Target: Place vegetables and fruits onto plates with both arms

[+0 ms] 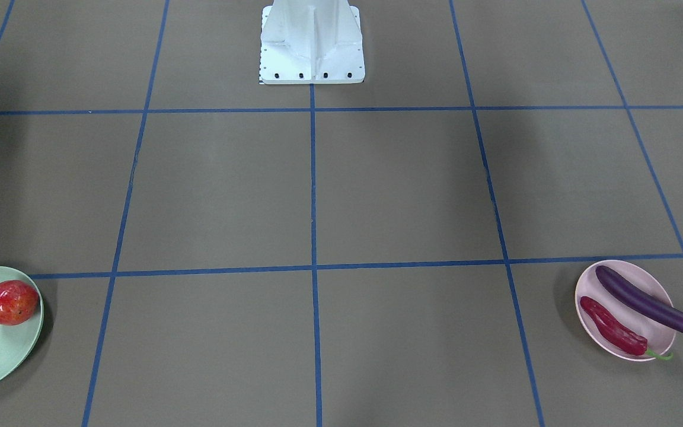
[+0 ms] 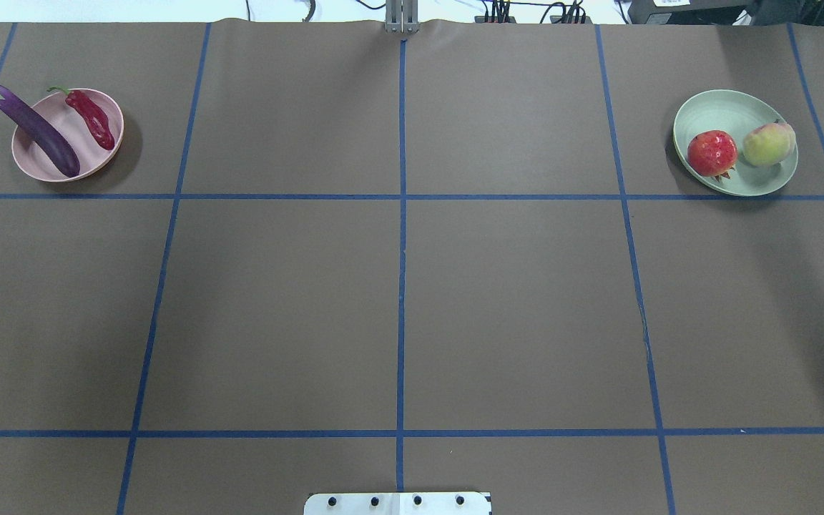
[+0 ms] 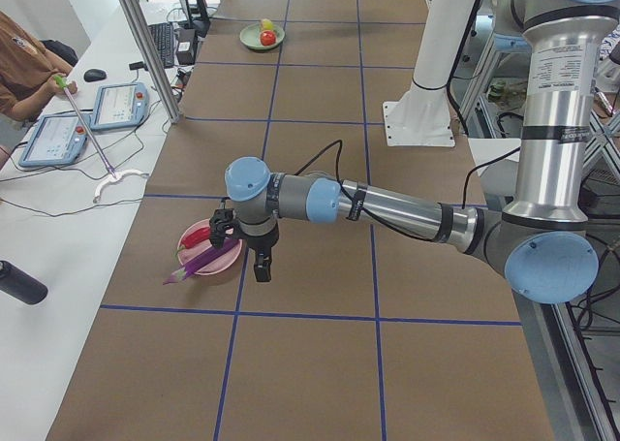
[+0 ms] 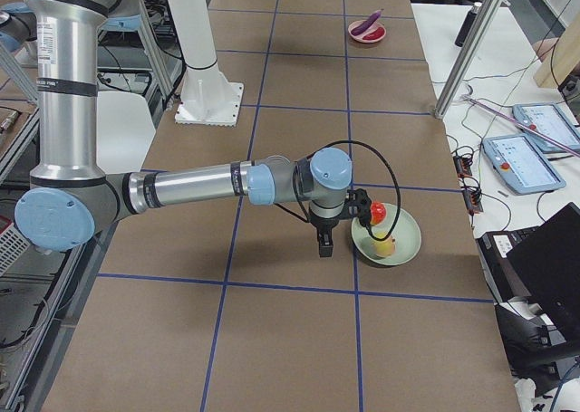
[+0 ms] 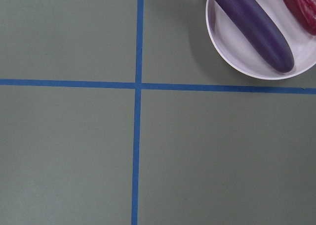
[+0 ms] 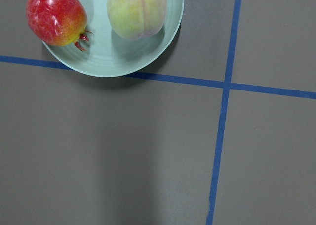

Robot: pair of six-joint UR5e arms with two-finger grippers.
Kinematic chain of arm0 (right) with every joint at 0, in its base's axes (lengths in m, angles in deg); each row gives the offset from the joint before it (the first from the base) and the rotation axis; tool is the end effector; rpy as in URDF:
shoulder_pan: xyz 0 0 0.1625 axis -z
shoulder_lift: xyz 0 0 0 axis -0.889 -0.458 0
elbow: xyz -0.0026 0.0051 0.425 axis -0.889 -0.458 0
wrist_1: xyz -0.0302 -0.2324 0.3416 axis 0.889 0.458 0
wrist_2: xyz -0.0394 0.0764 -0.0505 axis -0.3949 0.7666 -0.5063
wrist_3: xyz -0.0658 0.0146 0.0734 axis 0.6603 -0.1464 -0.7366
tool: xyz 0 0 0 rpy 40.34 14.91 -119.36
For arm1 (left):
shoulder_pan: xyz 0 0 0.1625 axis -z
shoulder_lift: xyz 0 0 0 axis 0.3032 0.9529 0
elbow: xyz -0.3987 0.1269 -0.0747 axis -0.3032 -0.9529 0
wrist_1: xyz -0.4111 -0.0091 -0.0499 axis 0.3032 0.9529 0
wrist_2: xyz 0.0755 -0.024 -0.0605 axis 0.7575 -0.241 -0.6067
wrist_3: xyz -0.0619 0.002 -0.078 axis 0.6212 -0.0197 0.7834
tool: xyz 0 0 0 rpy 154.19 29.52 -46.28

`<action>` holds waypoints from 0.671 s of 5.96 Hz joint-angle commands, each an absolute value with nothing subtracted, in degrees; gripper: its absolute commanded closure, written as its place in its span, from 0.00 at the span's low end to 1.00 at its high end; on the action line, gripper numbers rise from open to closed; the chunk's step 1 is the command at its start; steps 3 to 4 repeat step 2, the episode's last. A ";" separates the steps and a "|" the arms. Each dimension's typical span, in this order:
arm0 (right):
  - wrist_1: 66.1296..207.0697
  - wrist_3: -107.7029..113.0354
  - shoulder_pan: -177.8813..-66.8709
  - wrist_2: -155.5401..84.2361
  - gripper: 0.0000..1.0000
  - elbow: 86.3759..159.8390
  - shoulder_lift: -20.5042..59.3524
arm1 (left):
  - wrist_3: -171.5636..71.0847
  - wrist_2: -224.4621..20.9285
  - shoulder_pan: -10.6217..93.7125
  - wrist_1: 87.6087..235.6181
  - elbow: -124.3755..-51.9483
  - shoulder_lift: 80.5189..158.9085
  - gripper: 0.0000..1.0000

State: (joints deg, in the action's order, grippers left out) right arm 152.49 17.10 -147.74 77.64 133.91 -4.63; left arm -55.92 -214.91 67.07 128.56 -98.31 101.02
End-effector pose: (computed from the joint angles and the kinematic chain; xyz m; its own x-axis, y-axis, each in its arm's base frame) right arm 0.0204 -0.4690 0.5753 0.6828 -0.1150 0.7215 0.0619 0.9931 0.0996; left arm -0.0174 -0.4996 0.5672 0.7079 -0.0282 -0.7058 0.0199 0.9996 -0.0200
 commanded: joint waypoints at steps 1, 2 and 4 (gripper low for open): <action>152.49 17.06 -147.73 77.64 0.00 133.91 -4.64 | -55.92 -215.14 66.99 129.00 -98.00 101.00 0.00; 152.49 17.06 -147.73 77.64 0.00 133.91 -4.64 | -55.92 -215.06 66.99 129.09 -98.00 101.00 0.00; 152.49 17.06 -147.73 77.64 0.00 133.91 -4.64 | -55.92 -215.06 66.99 129.09 -98.00 101.00 0.00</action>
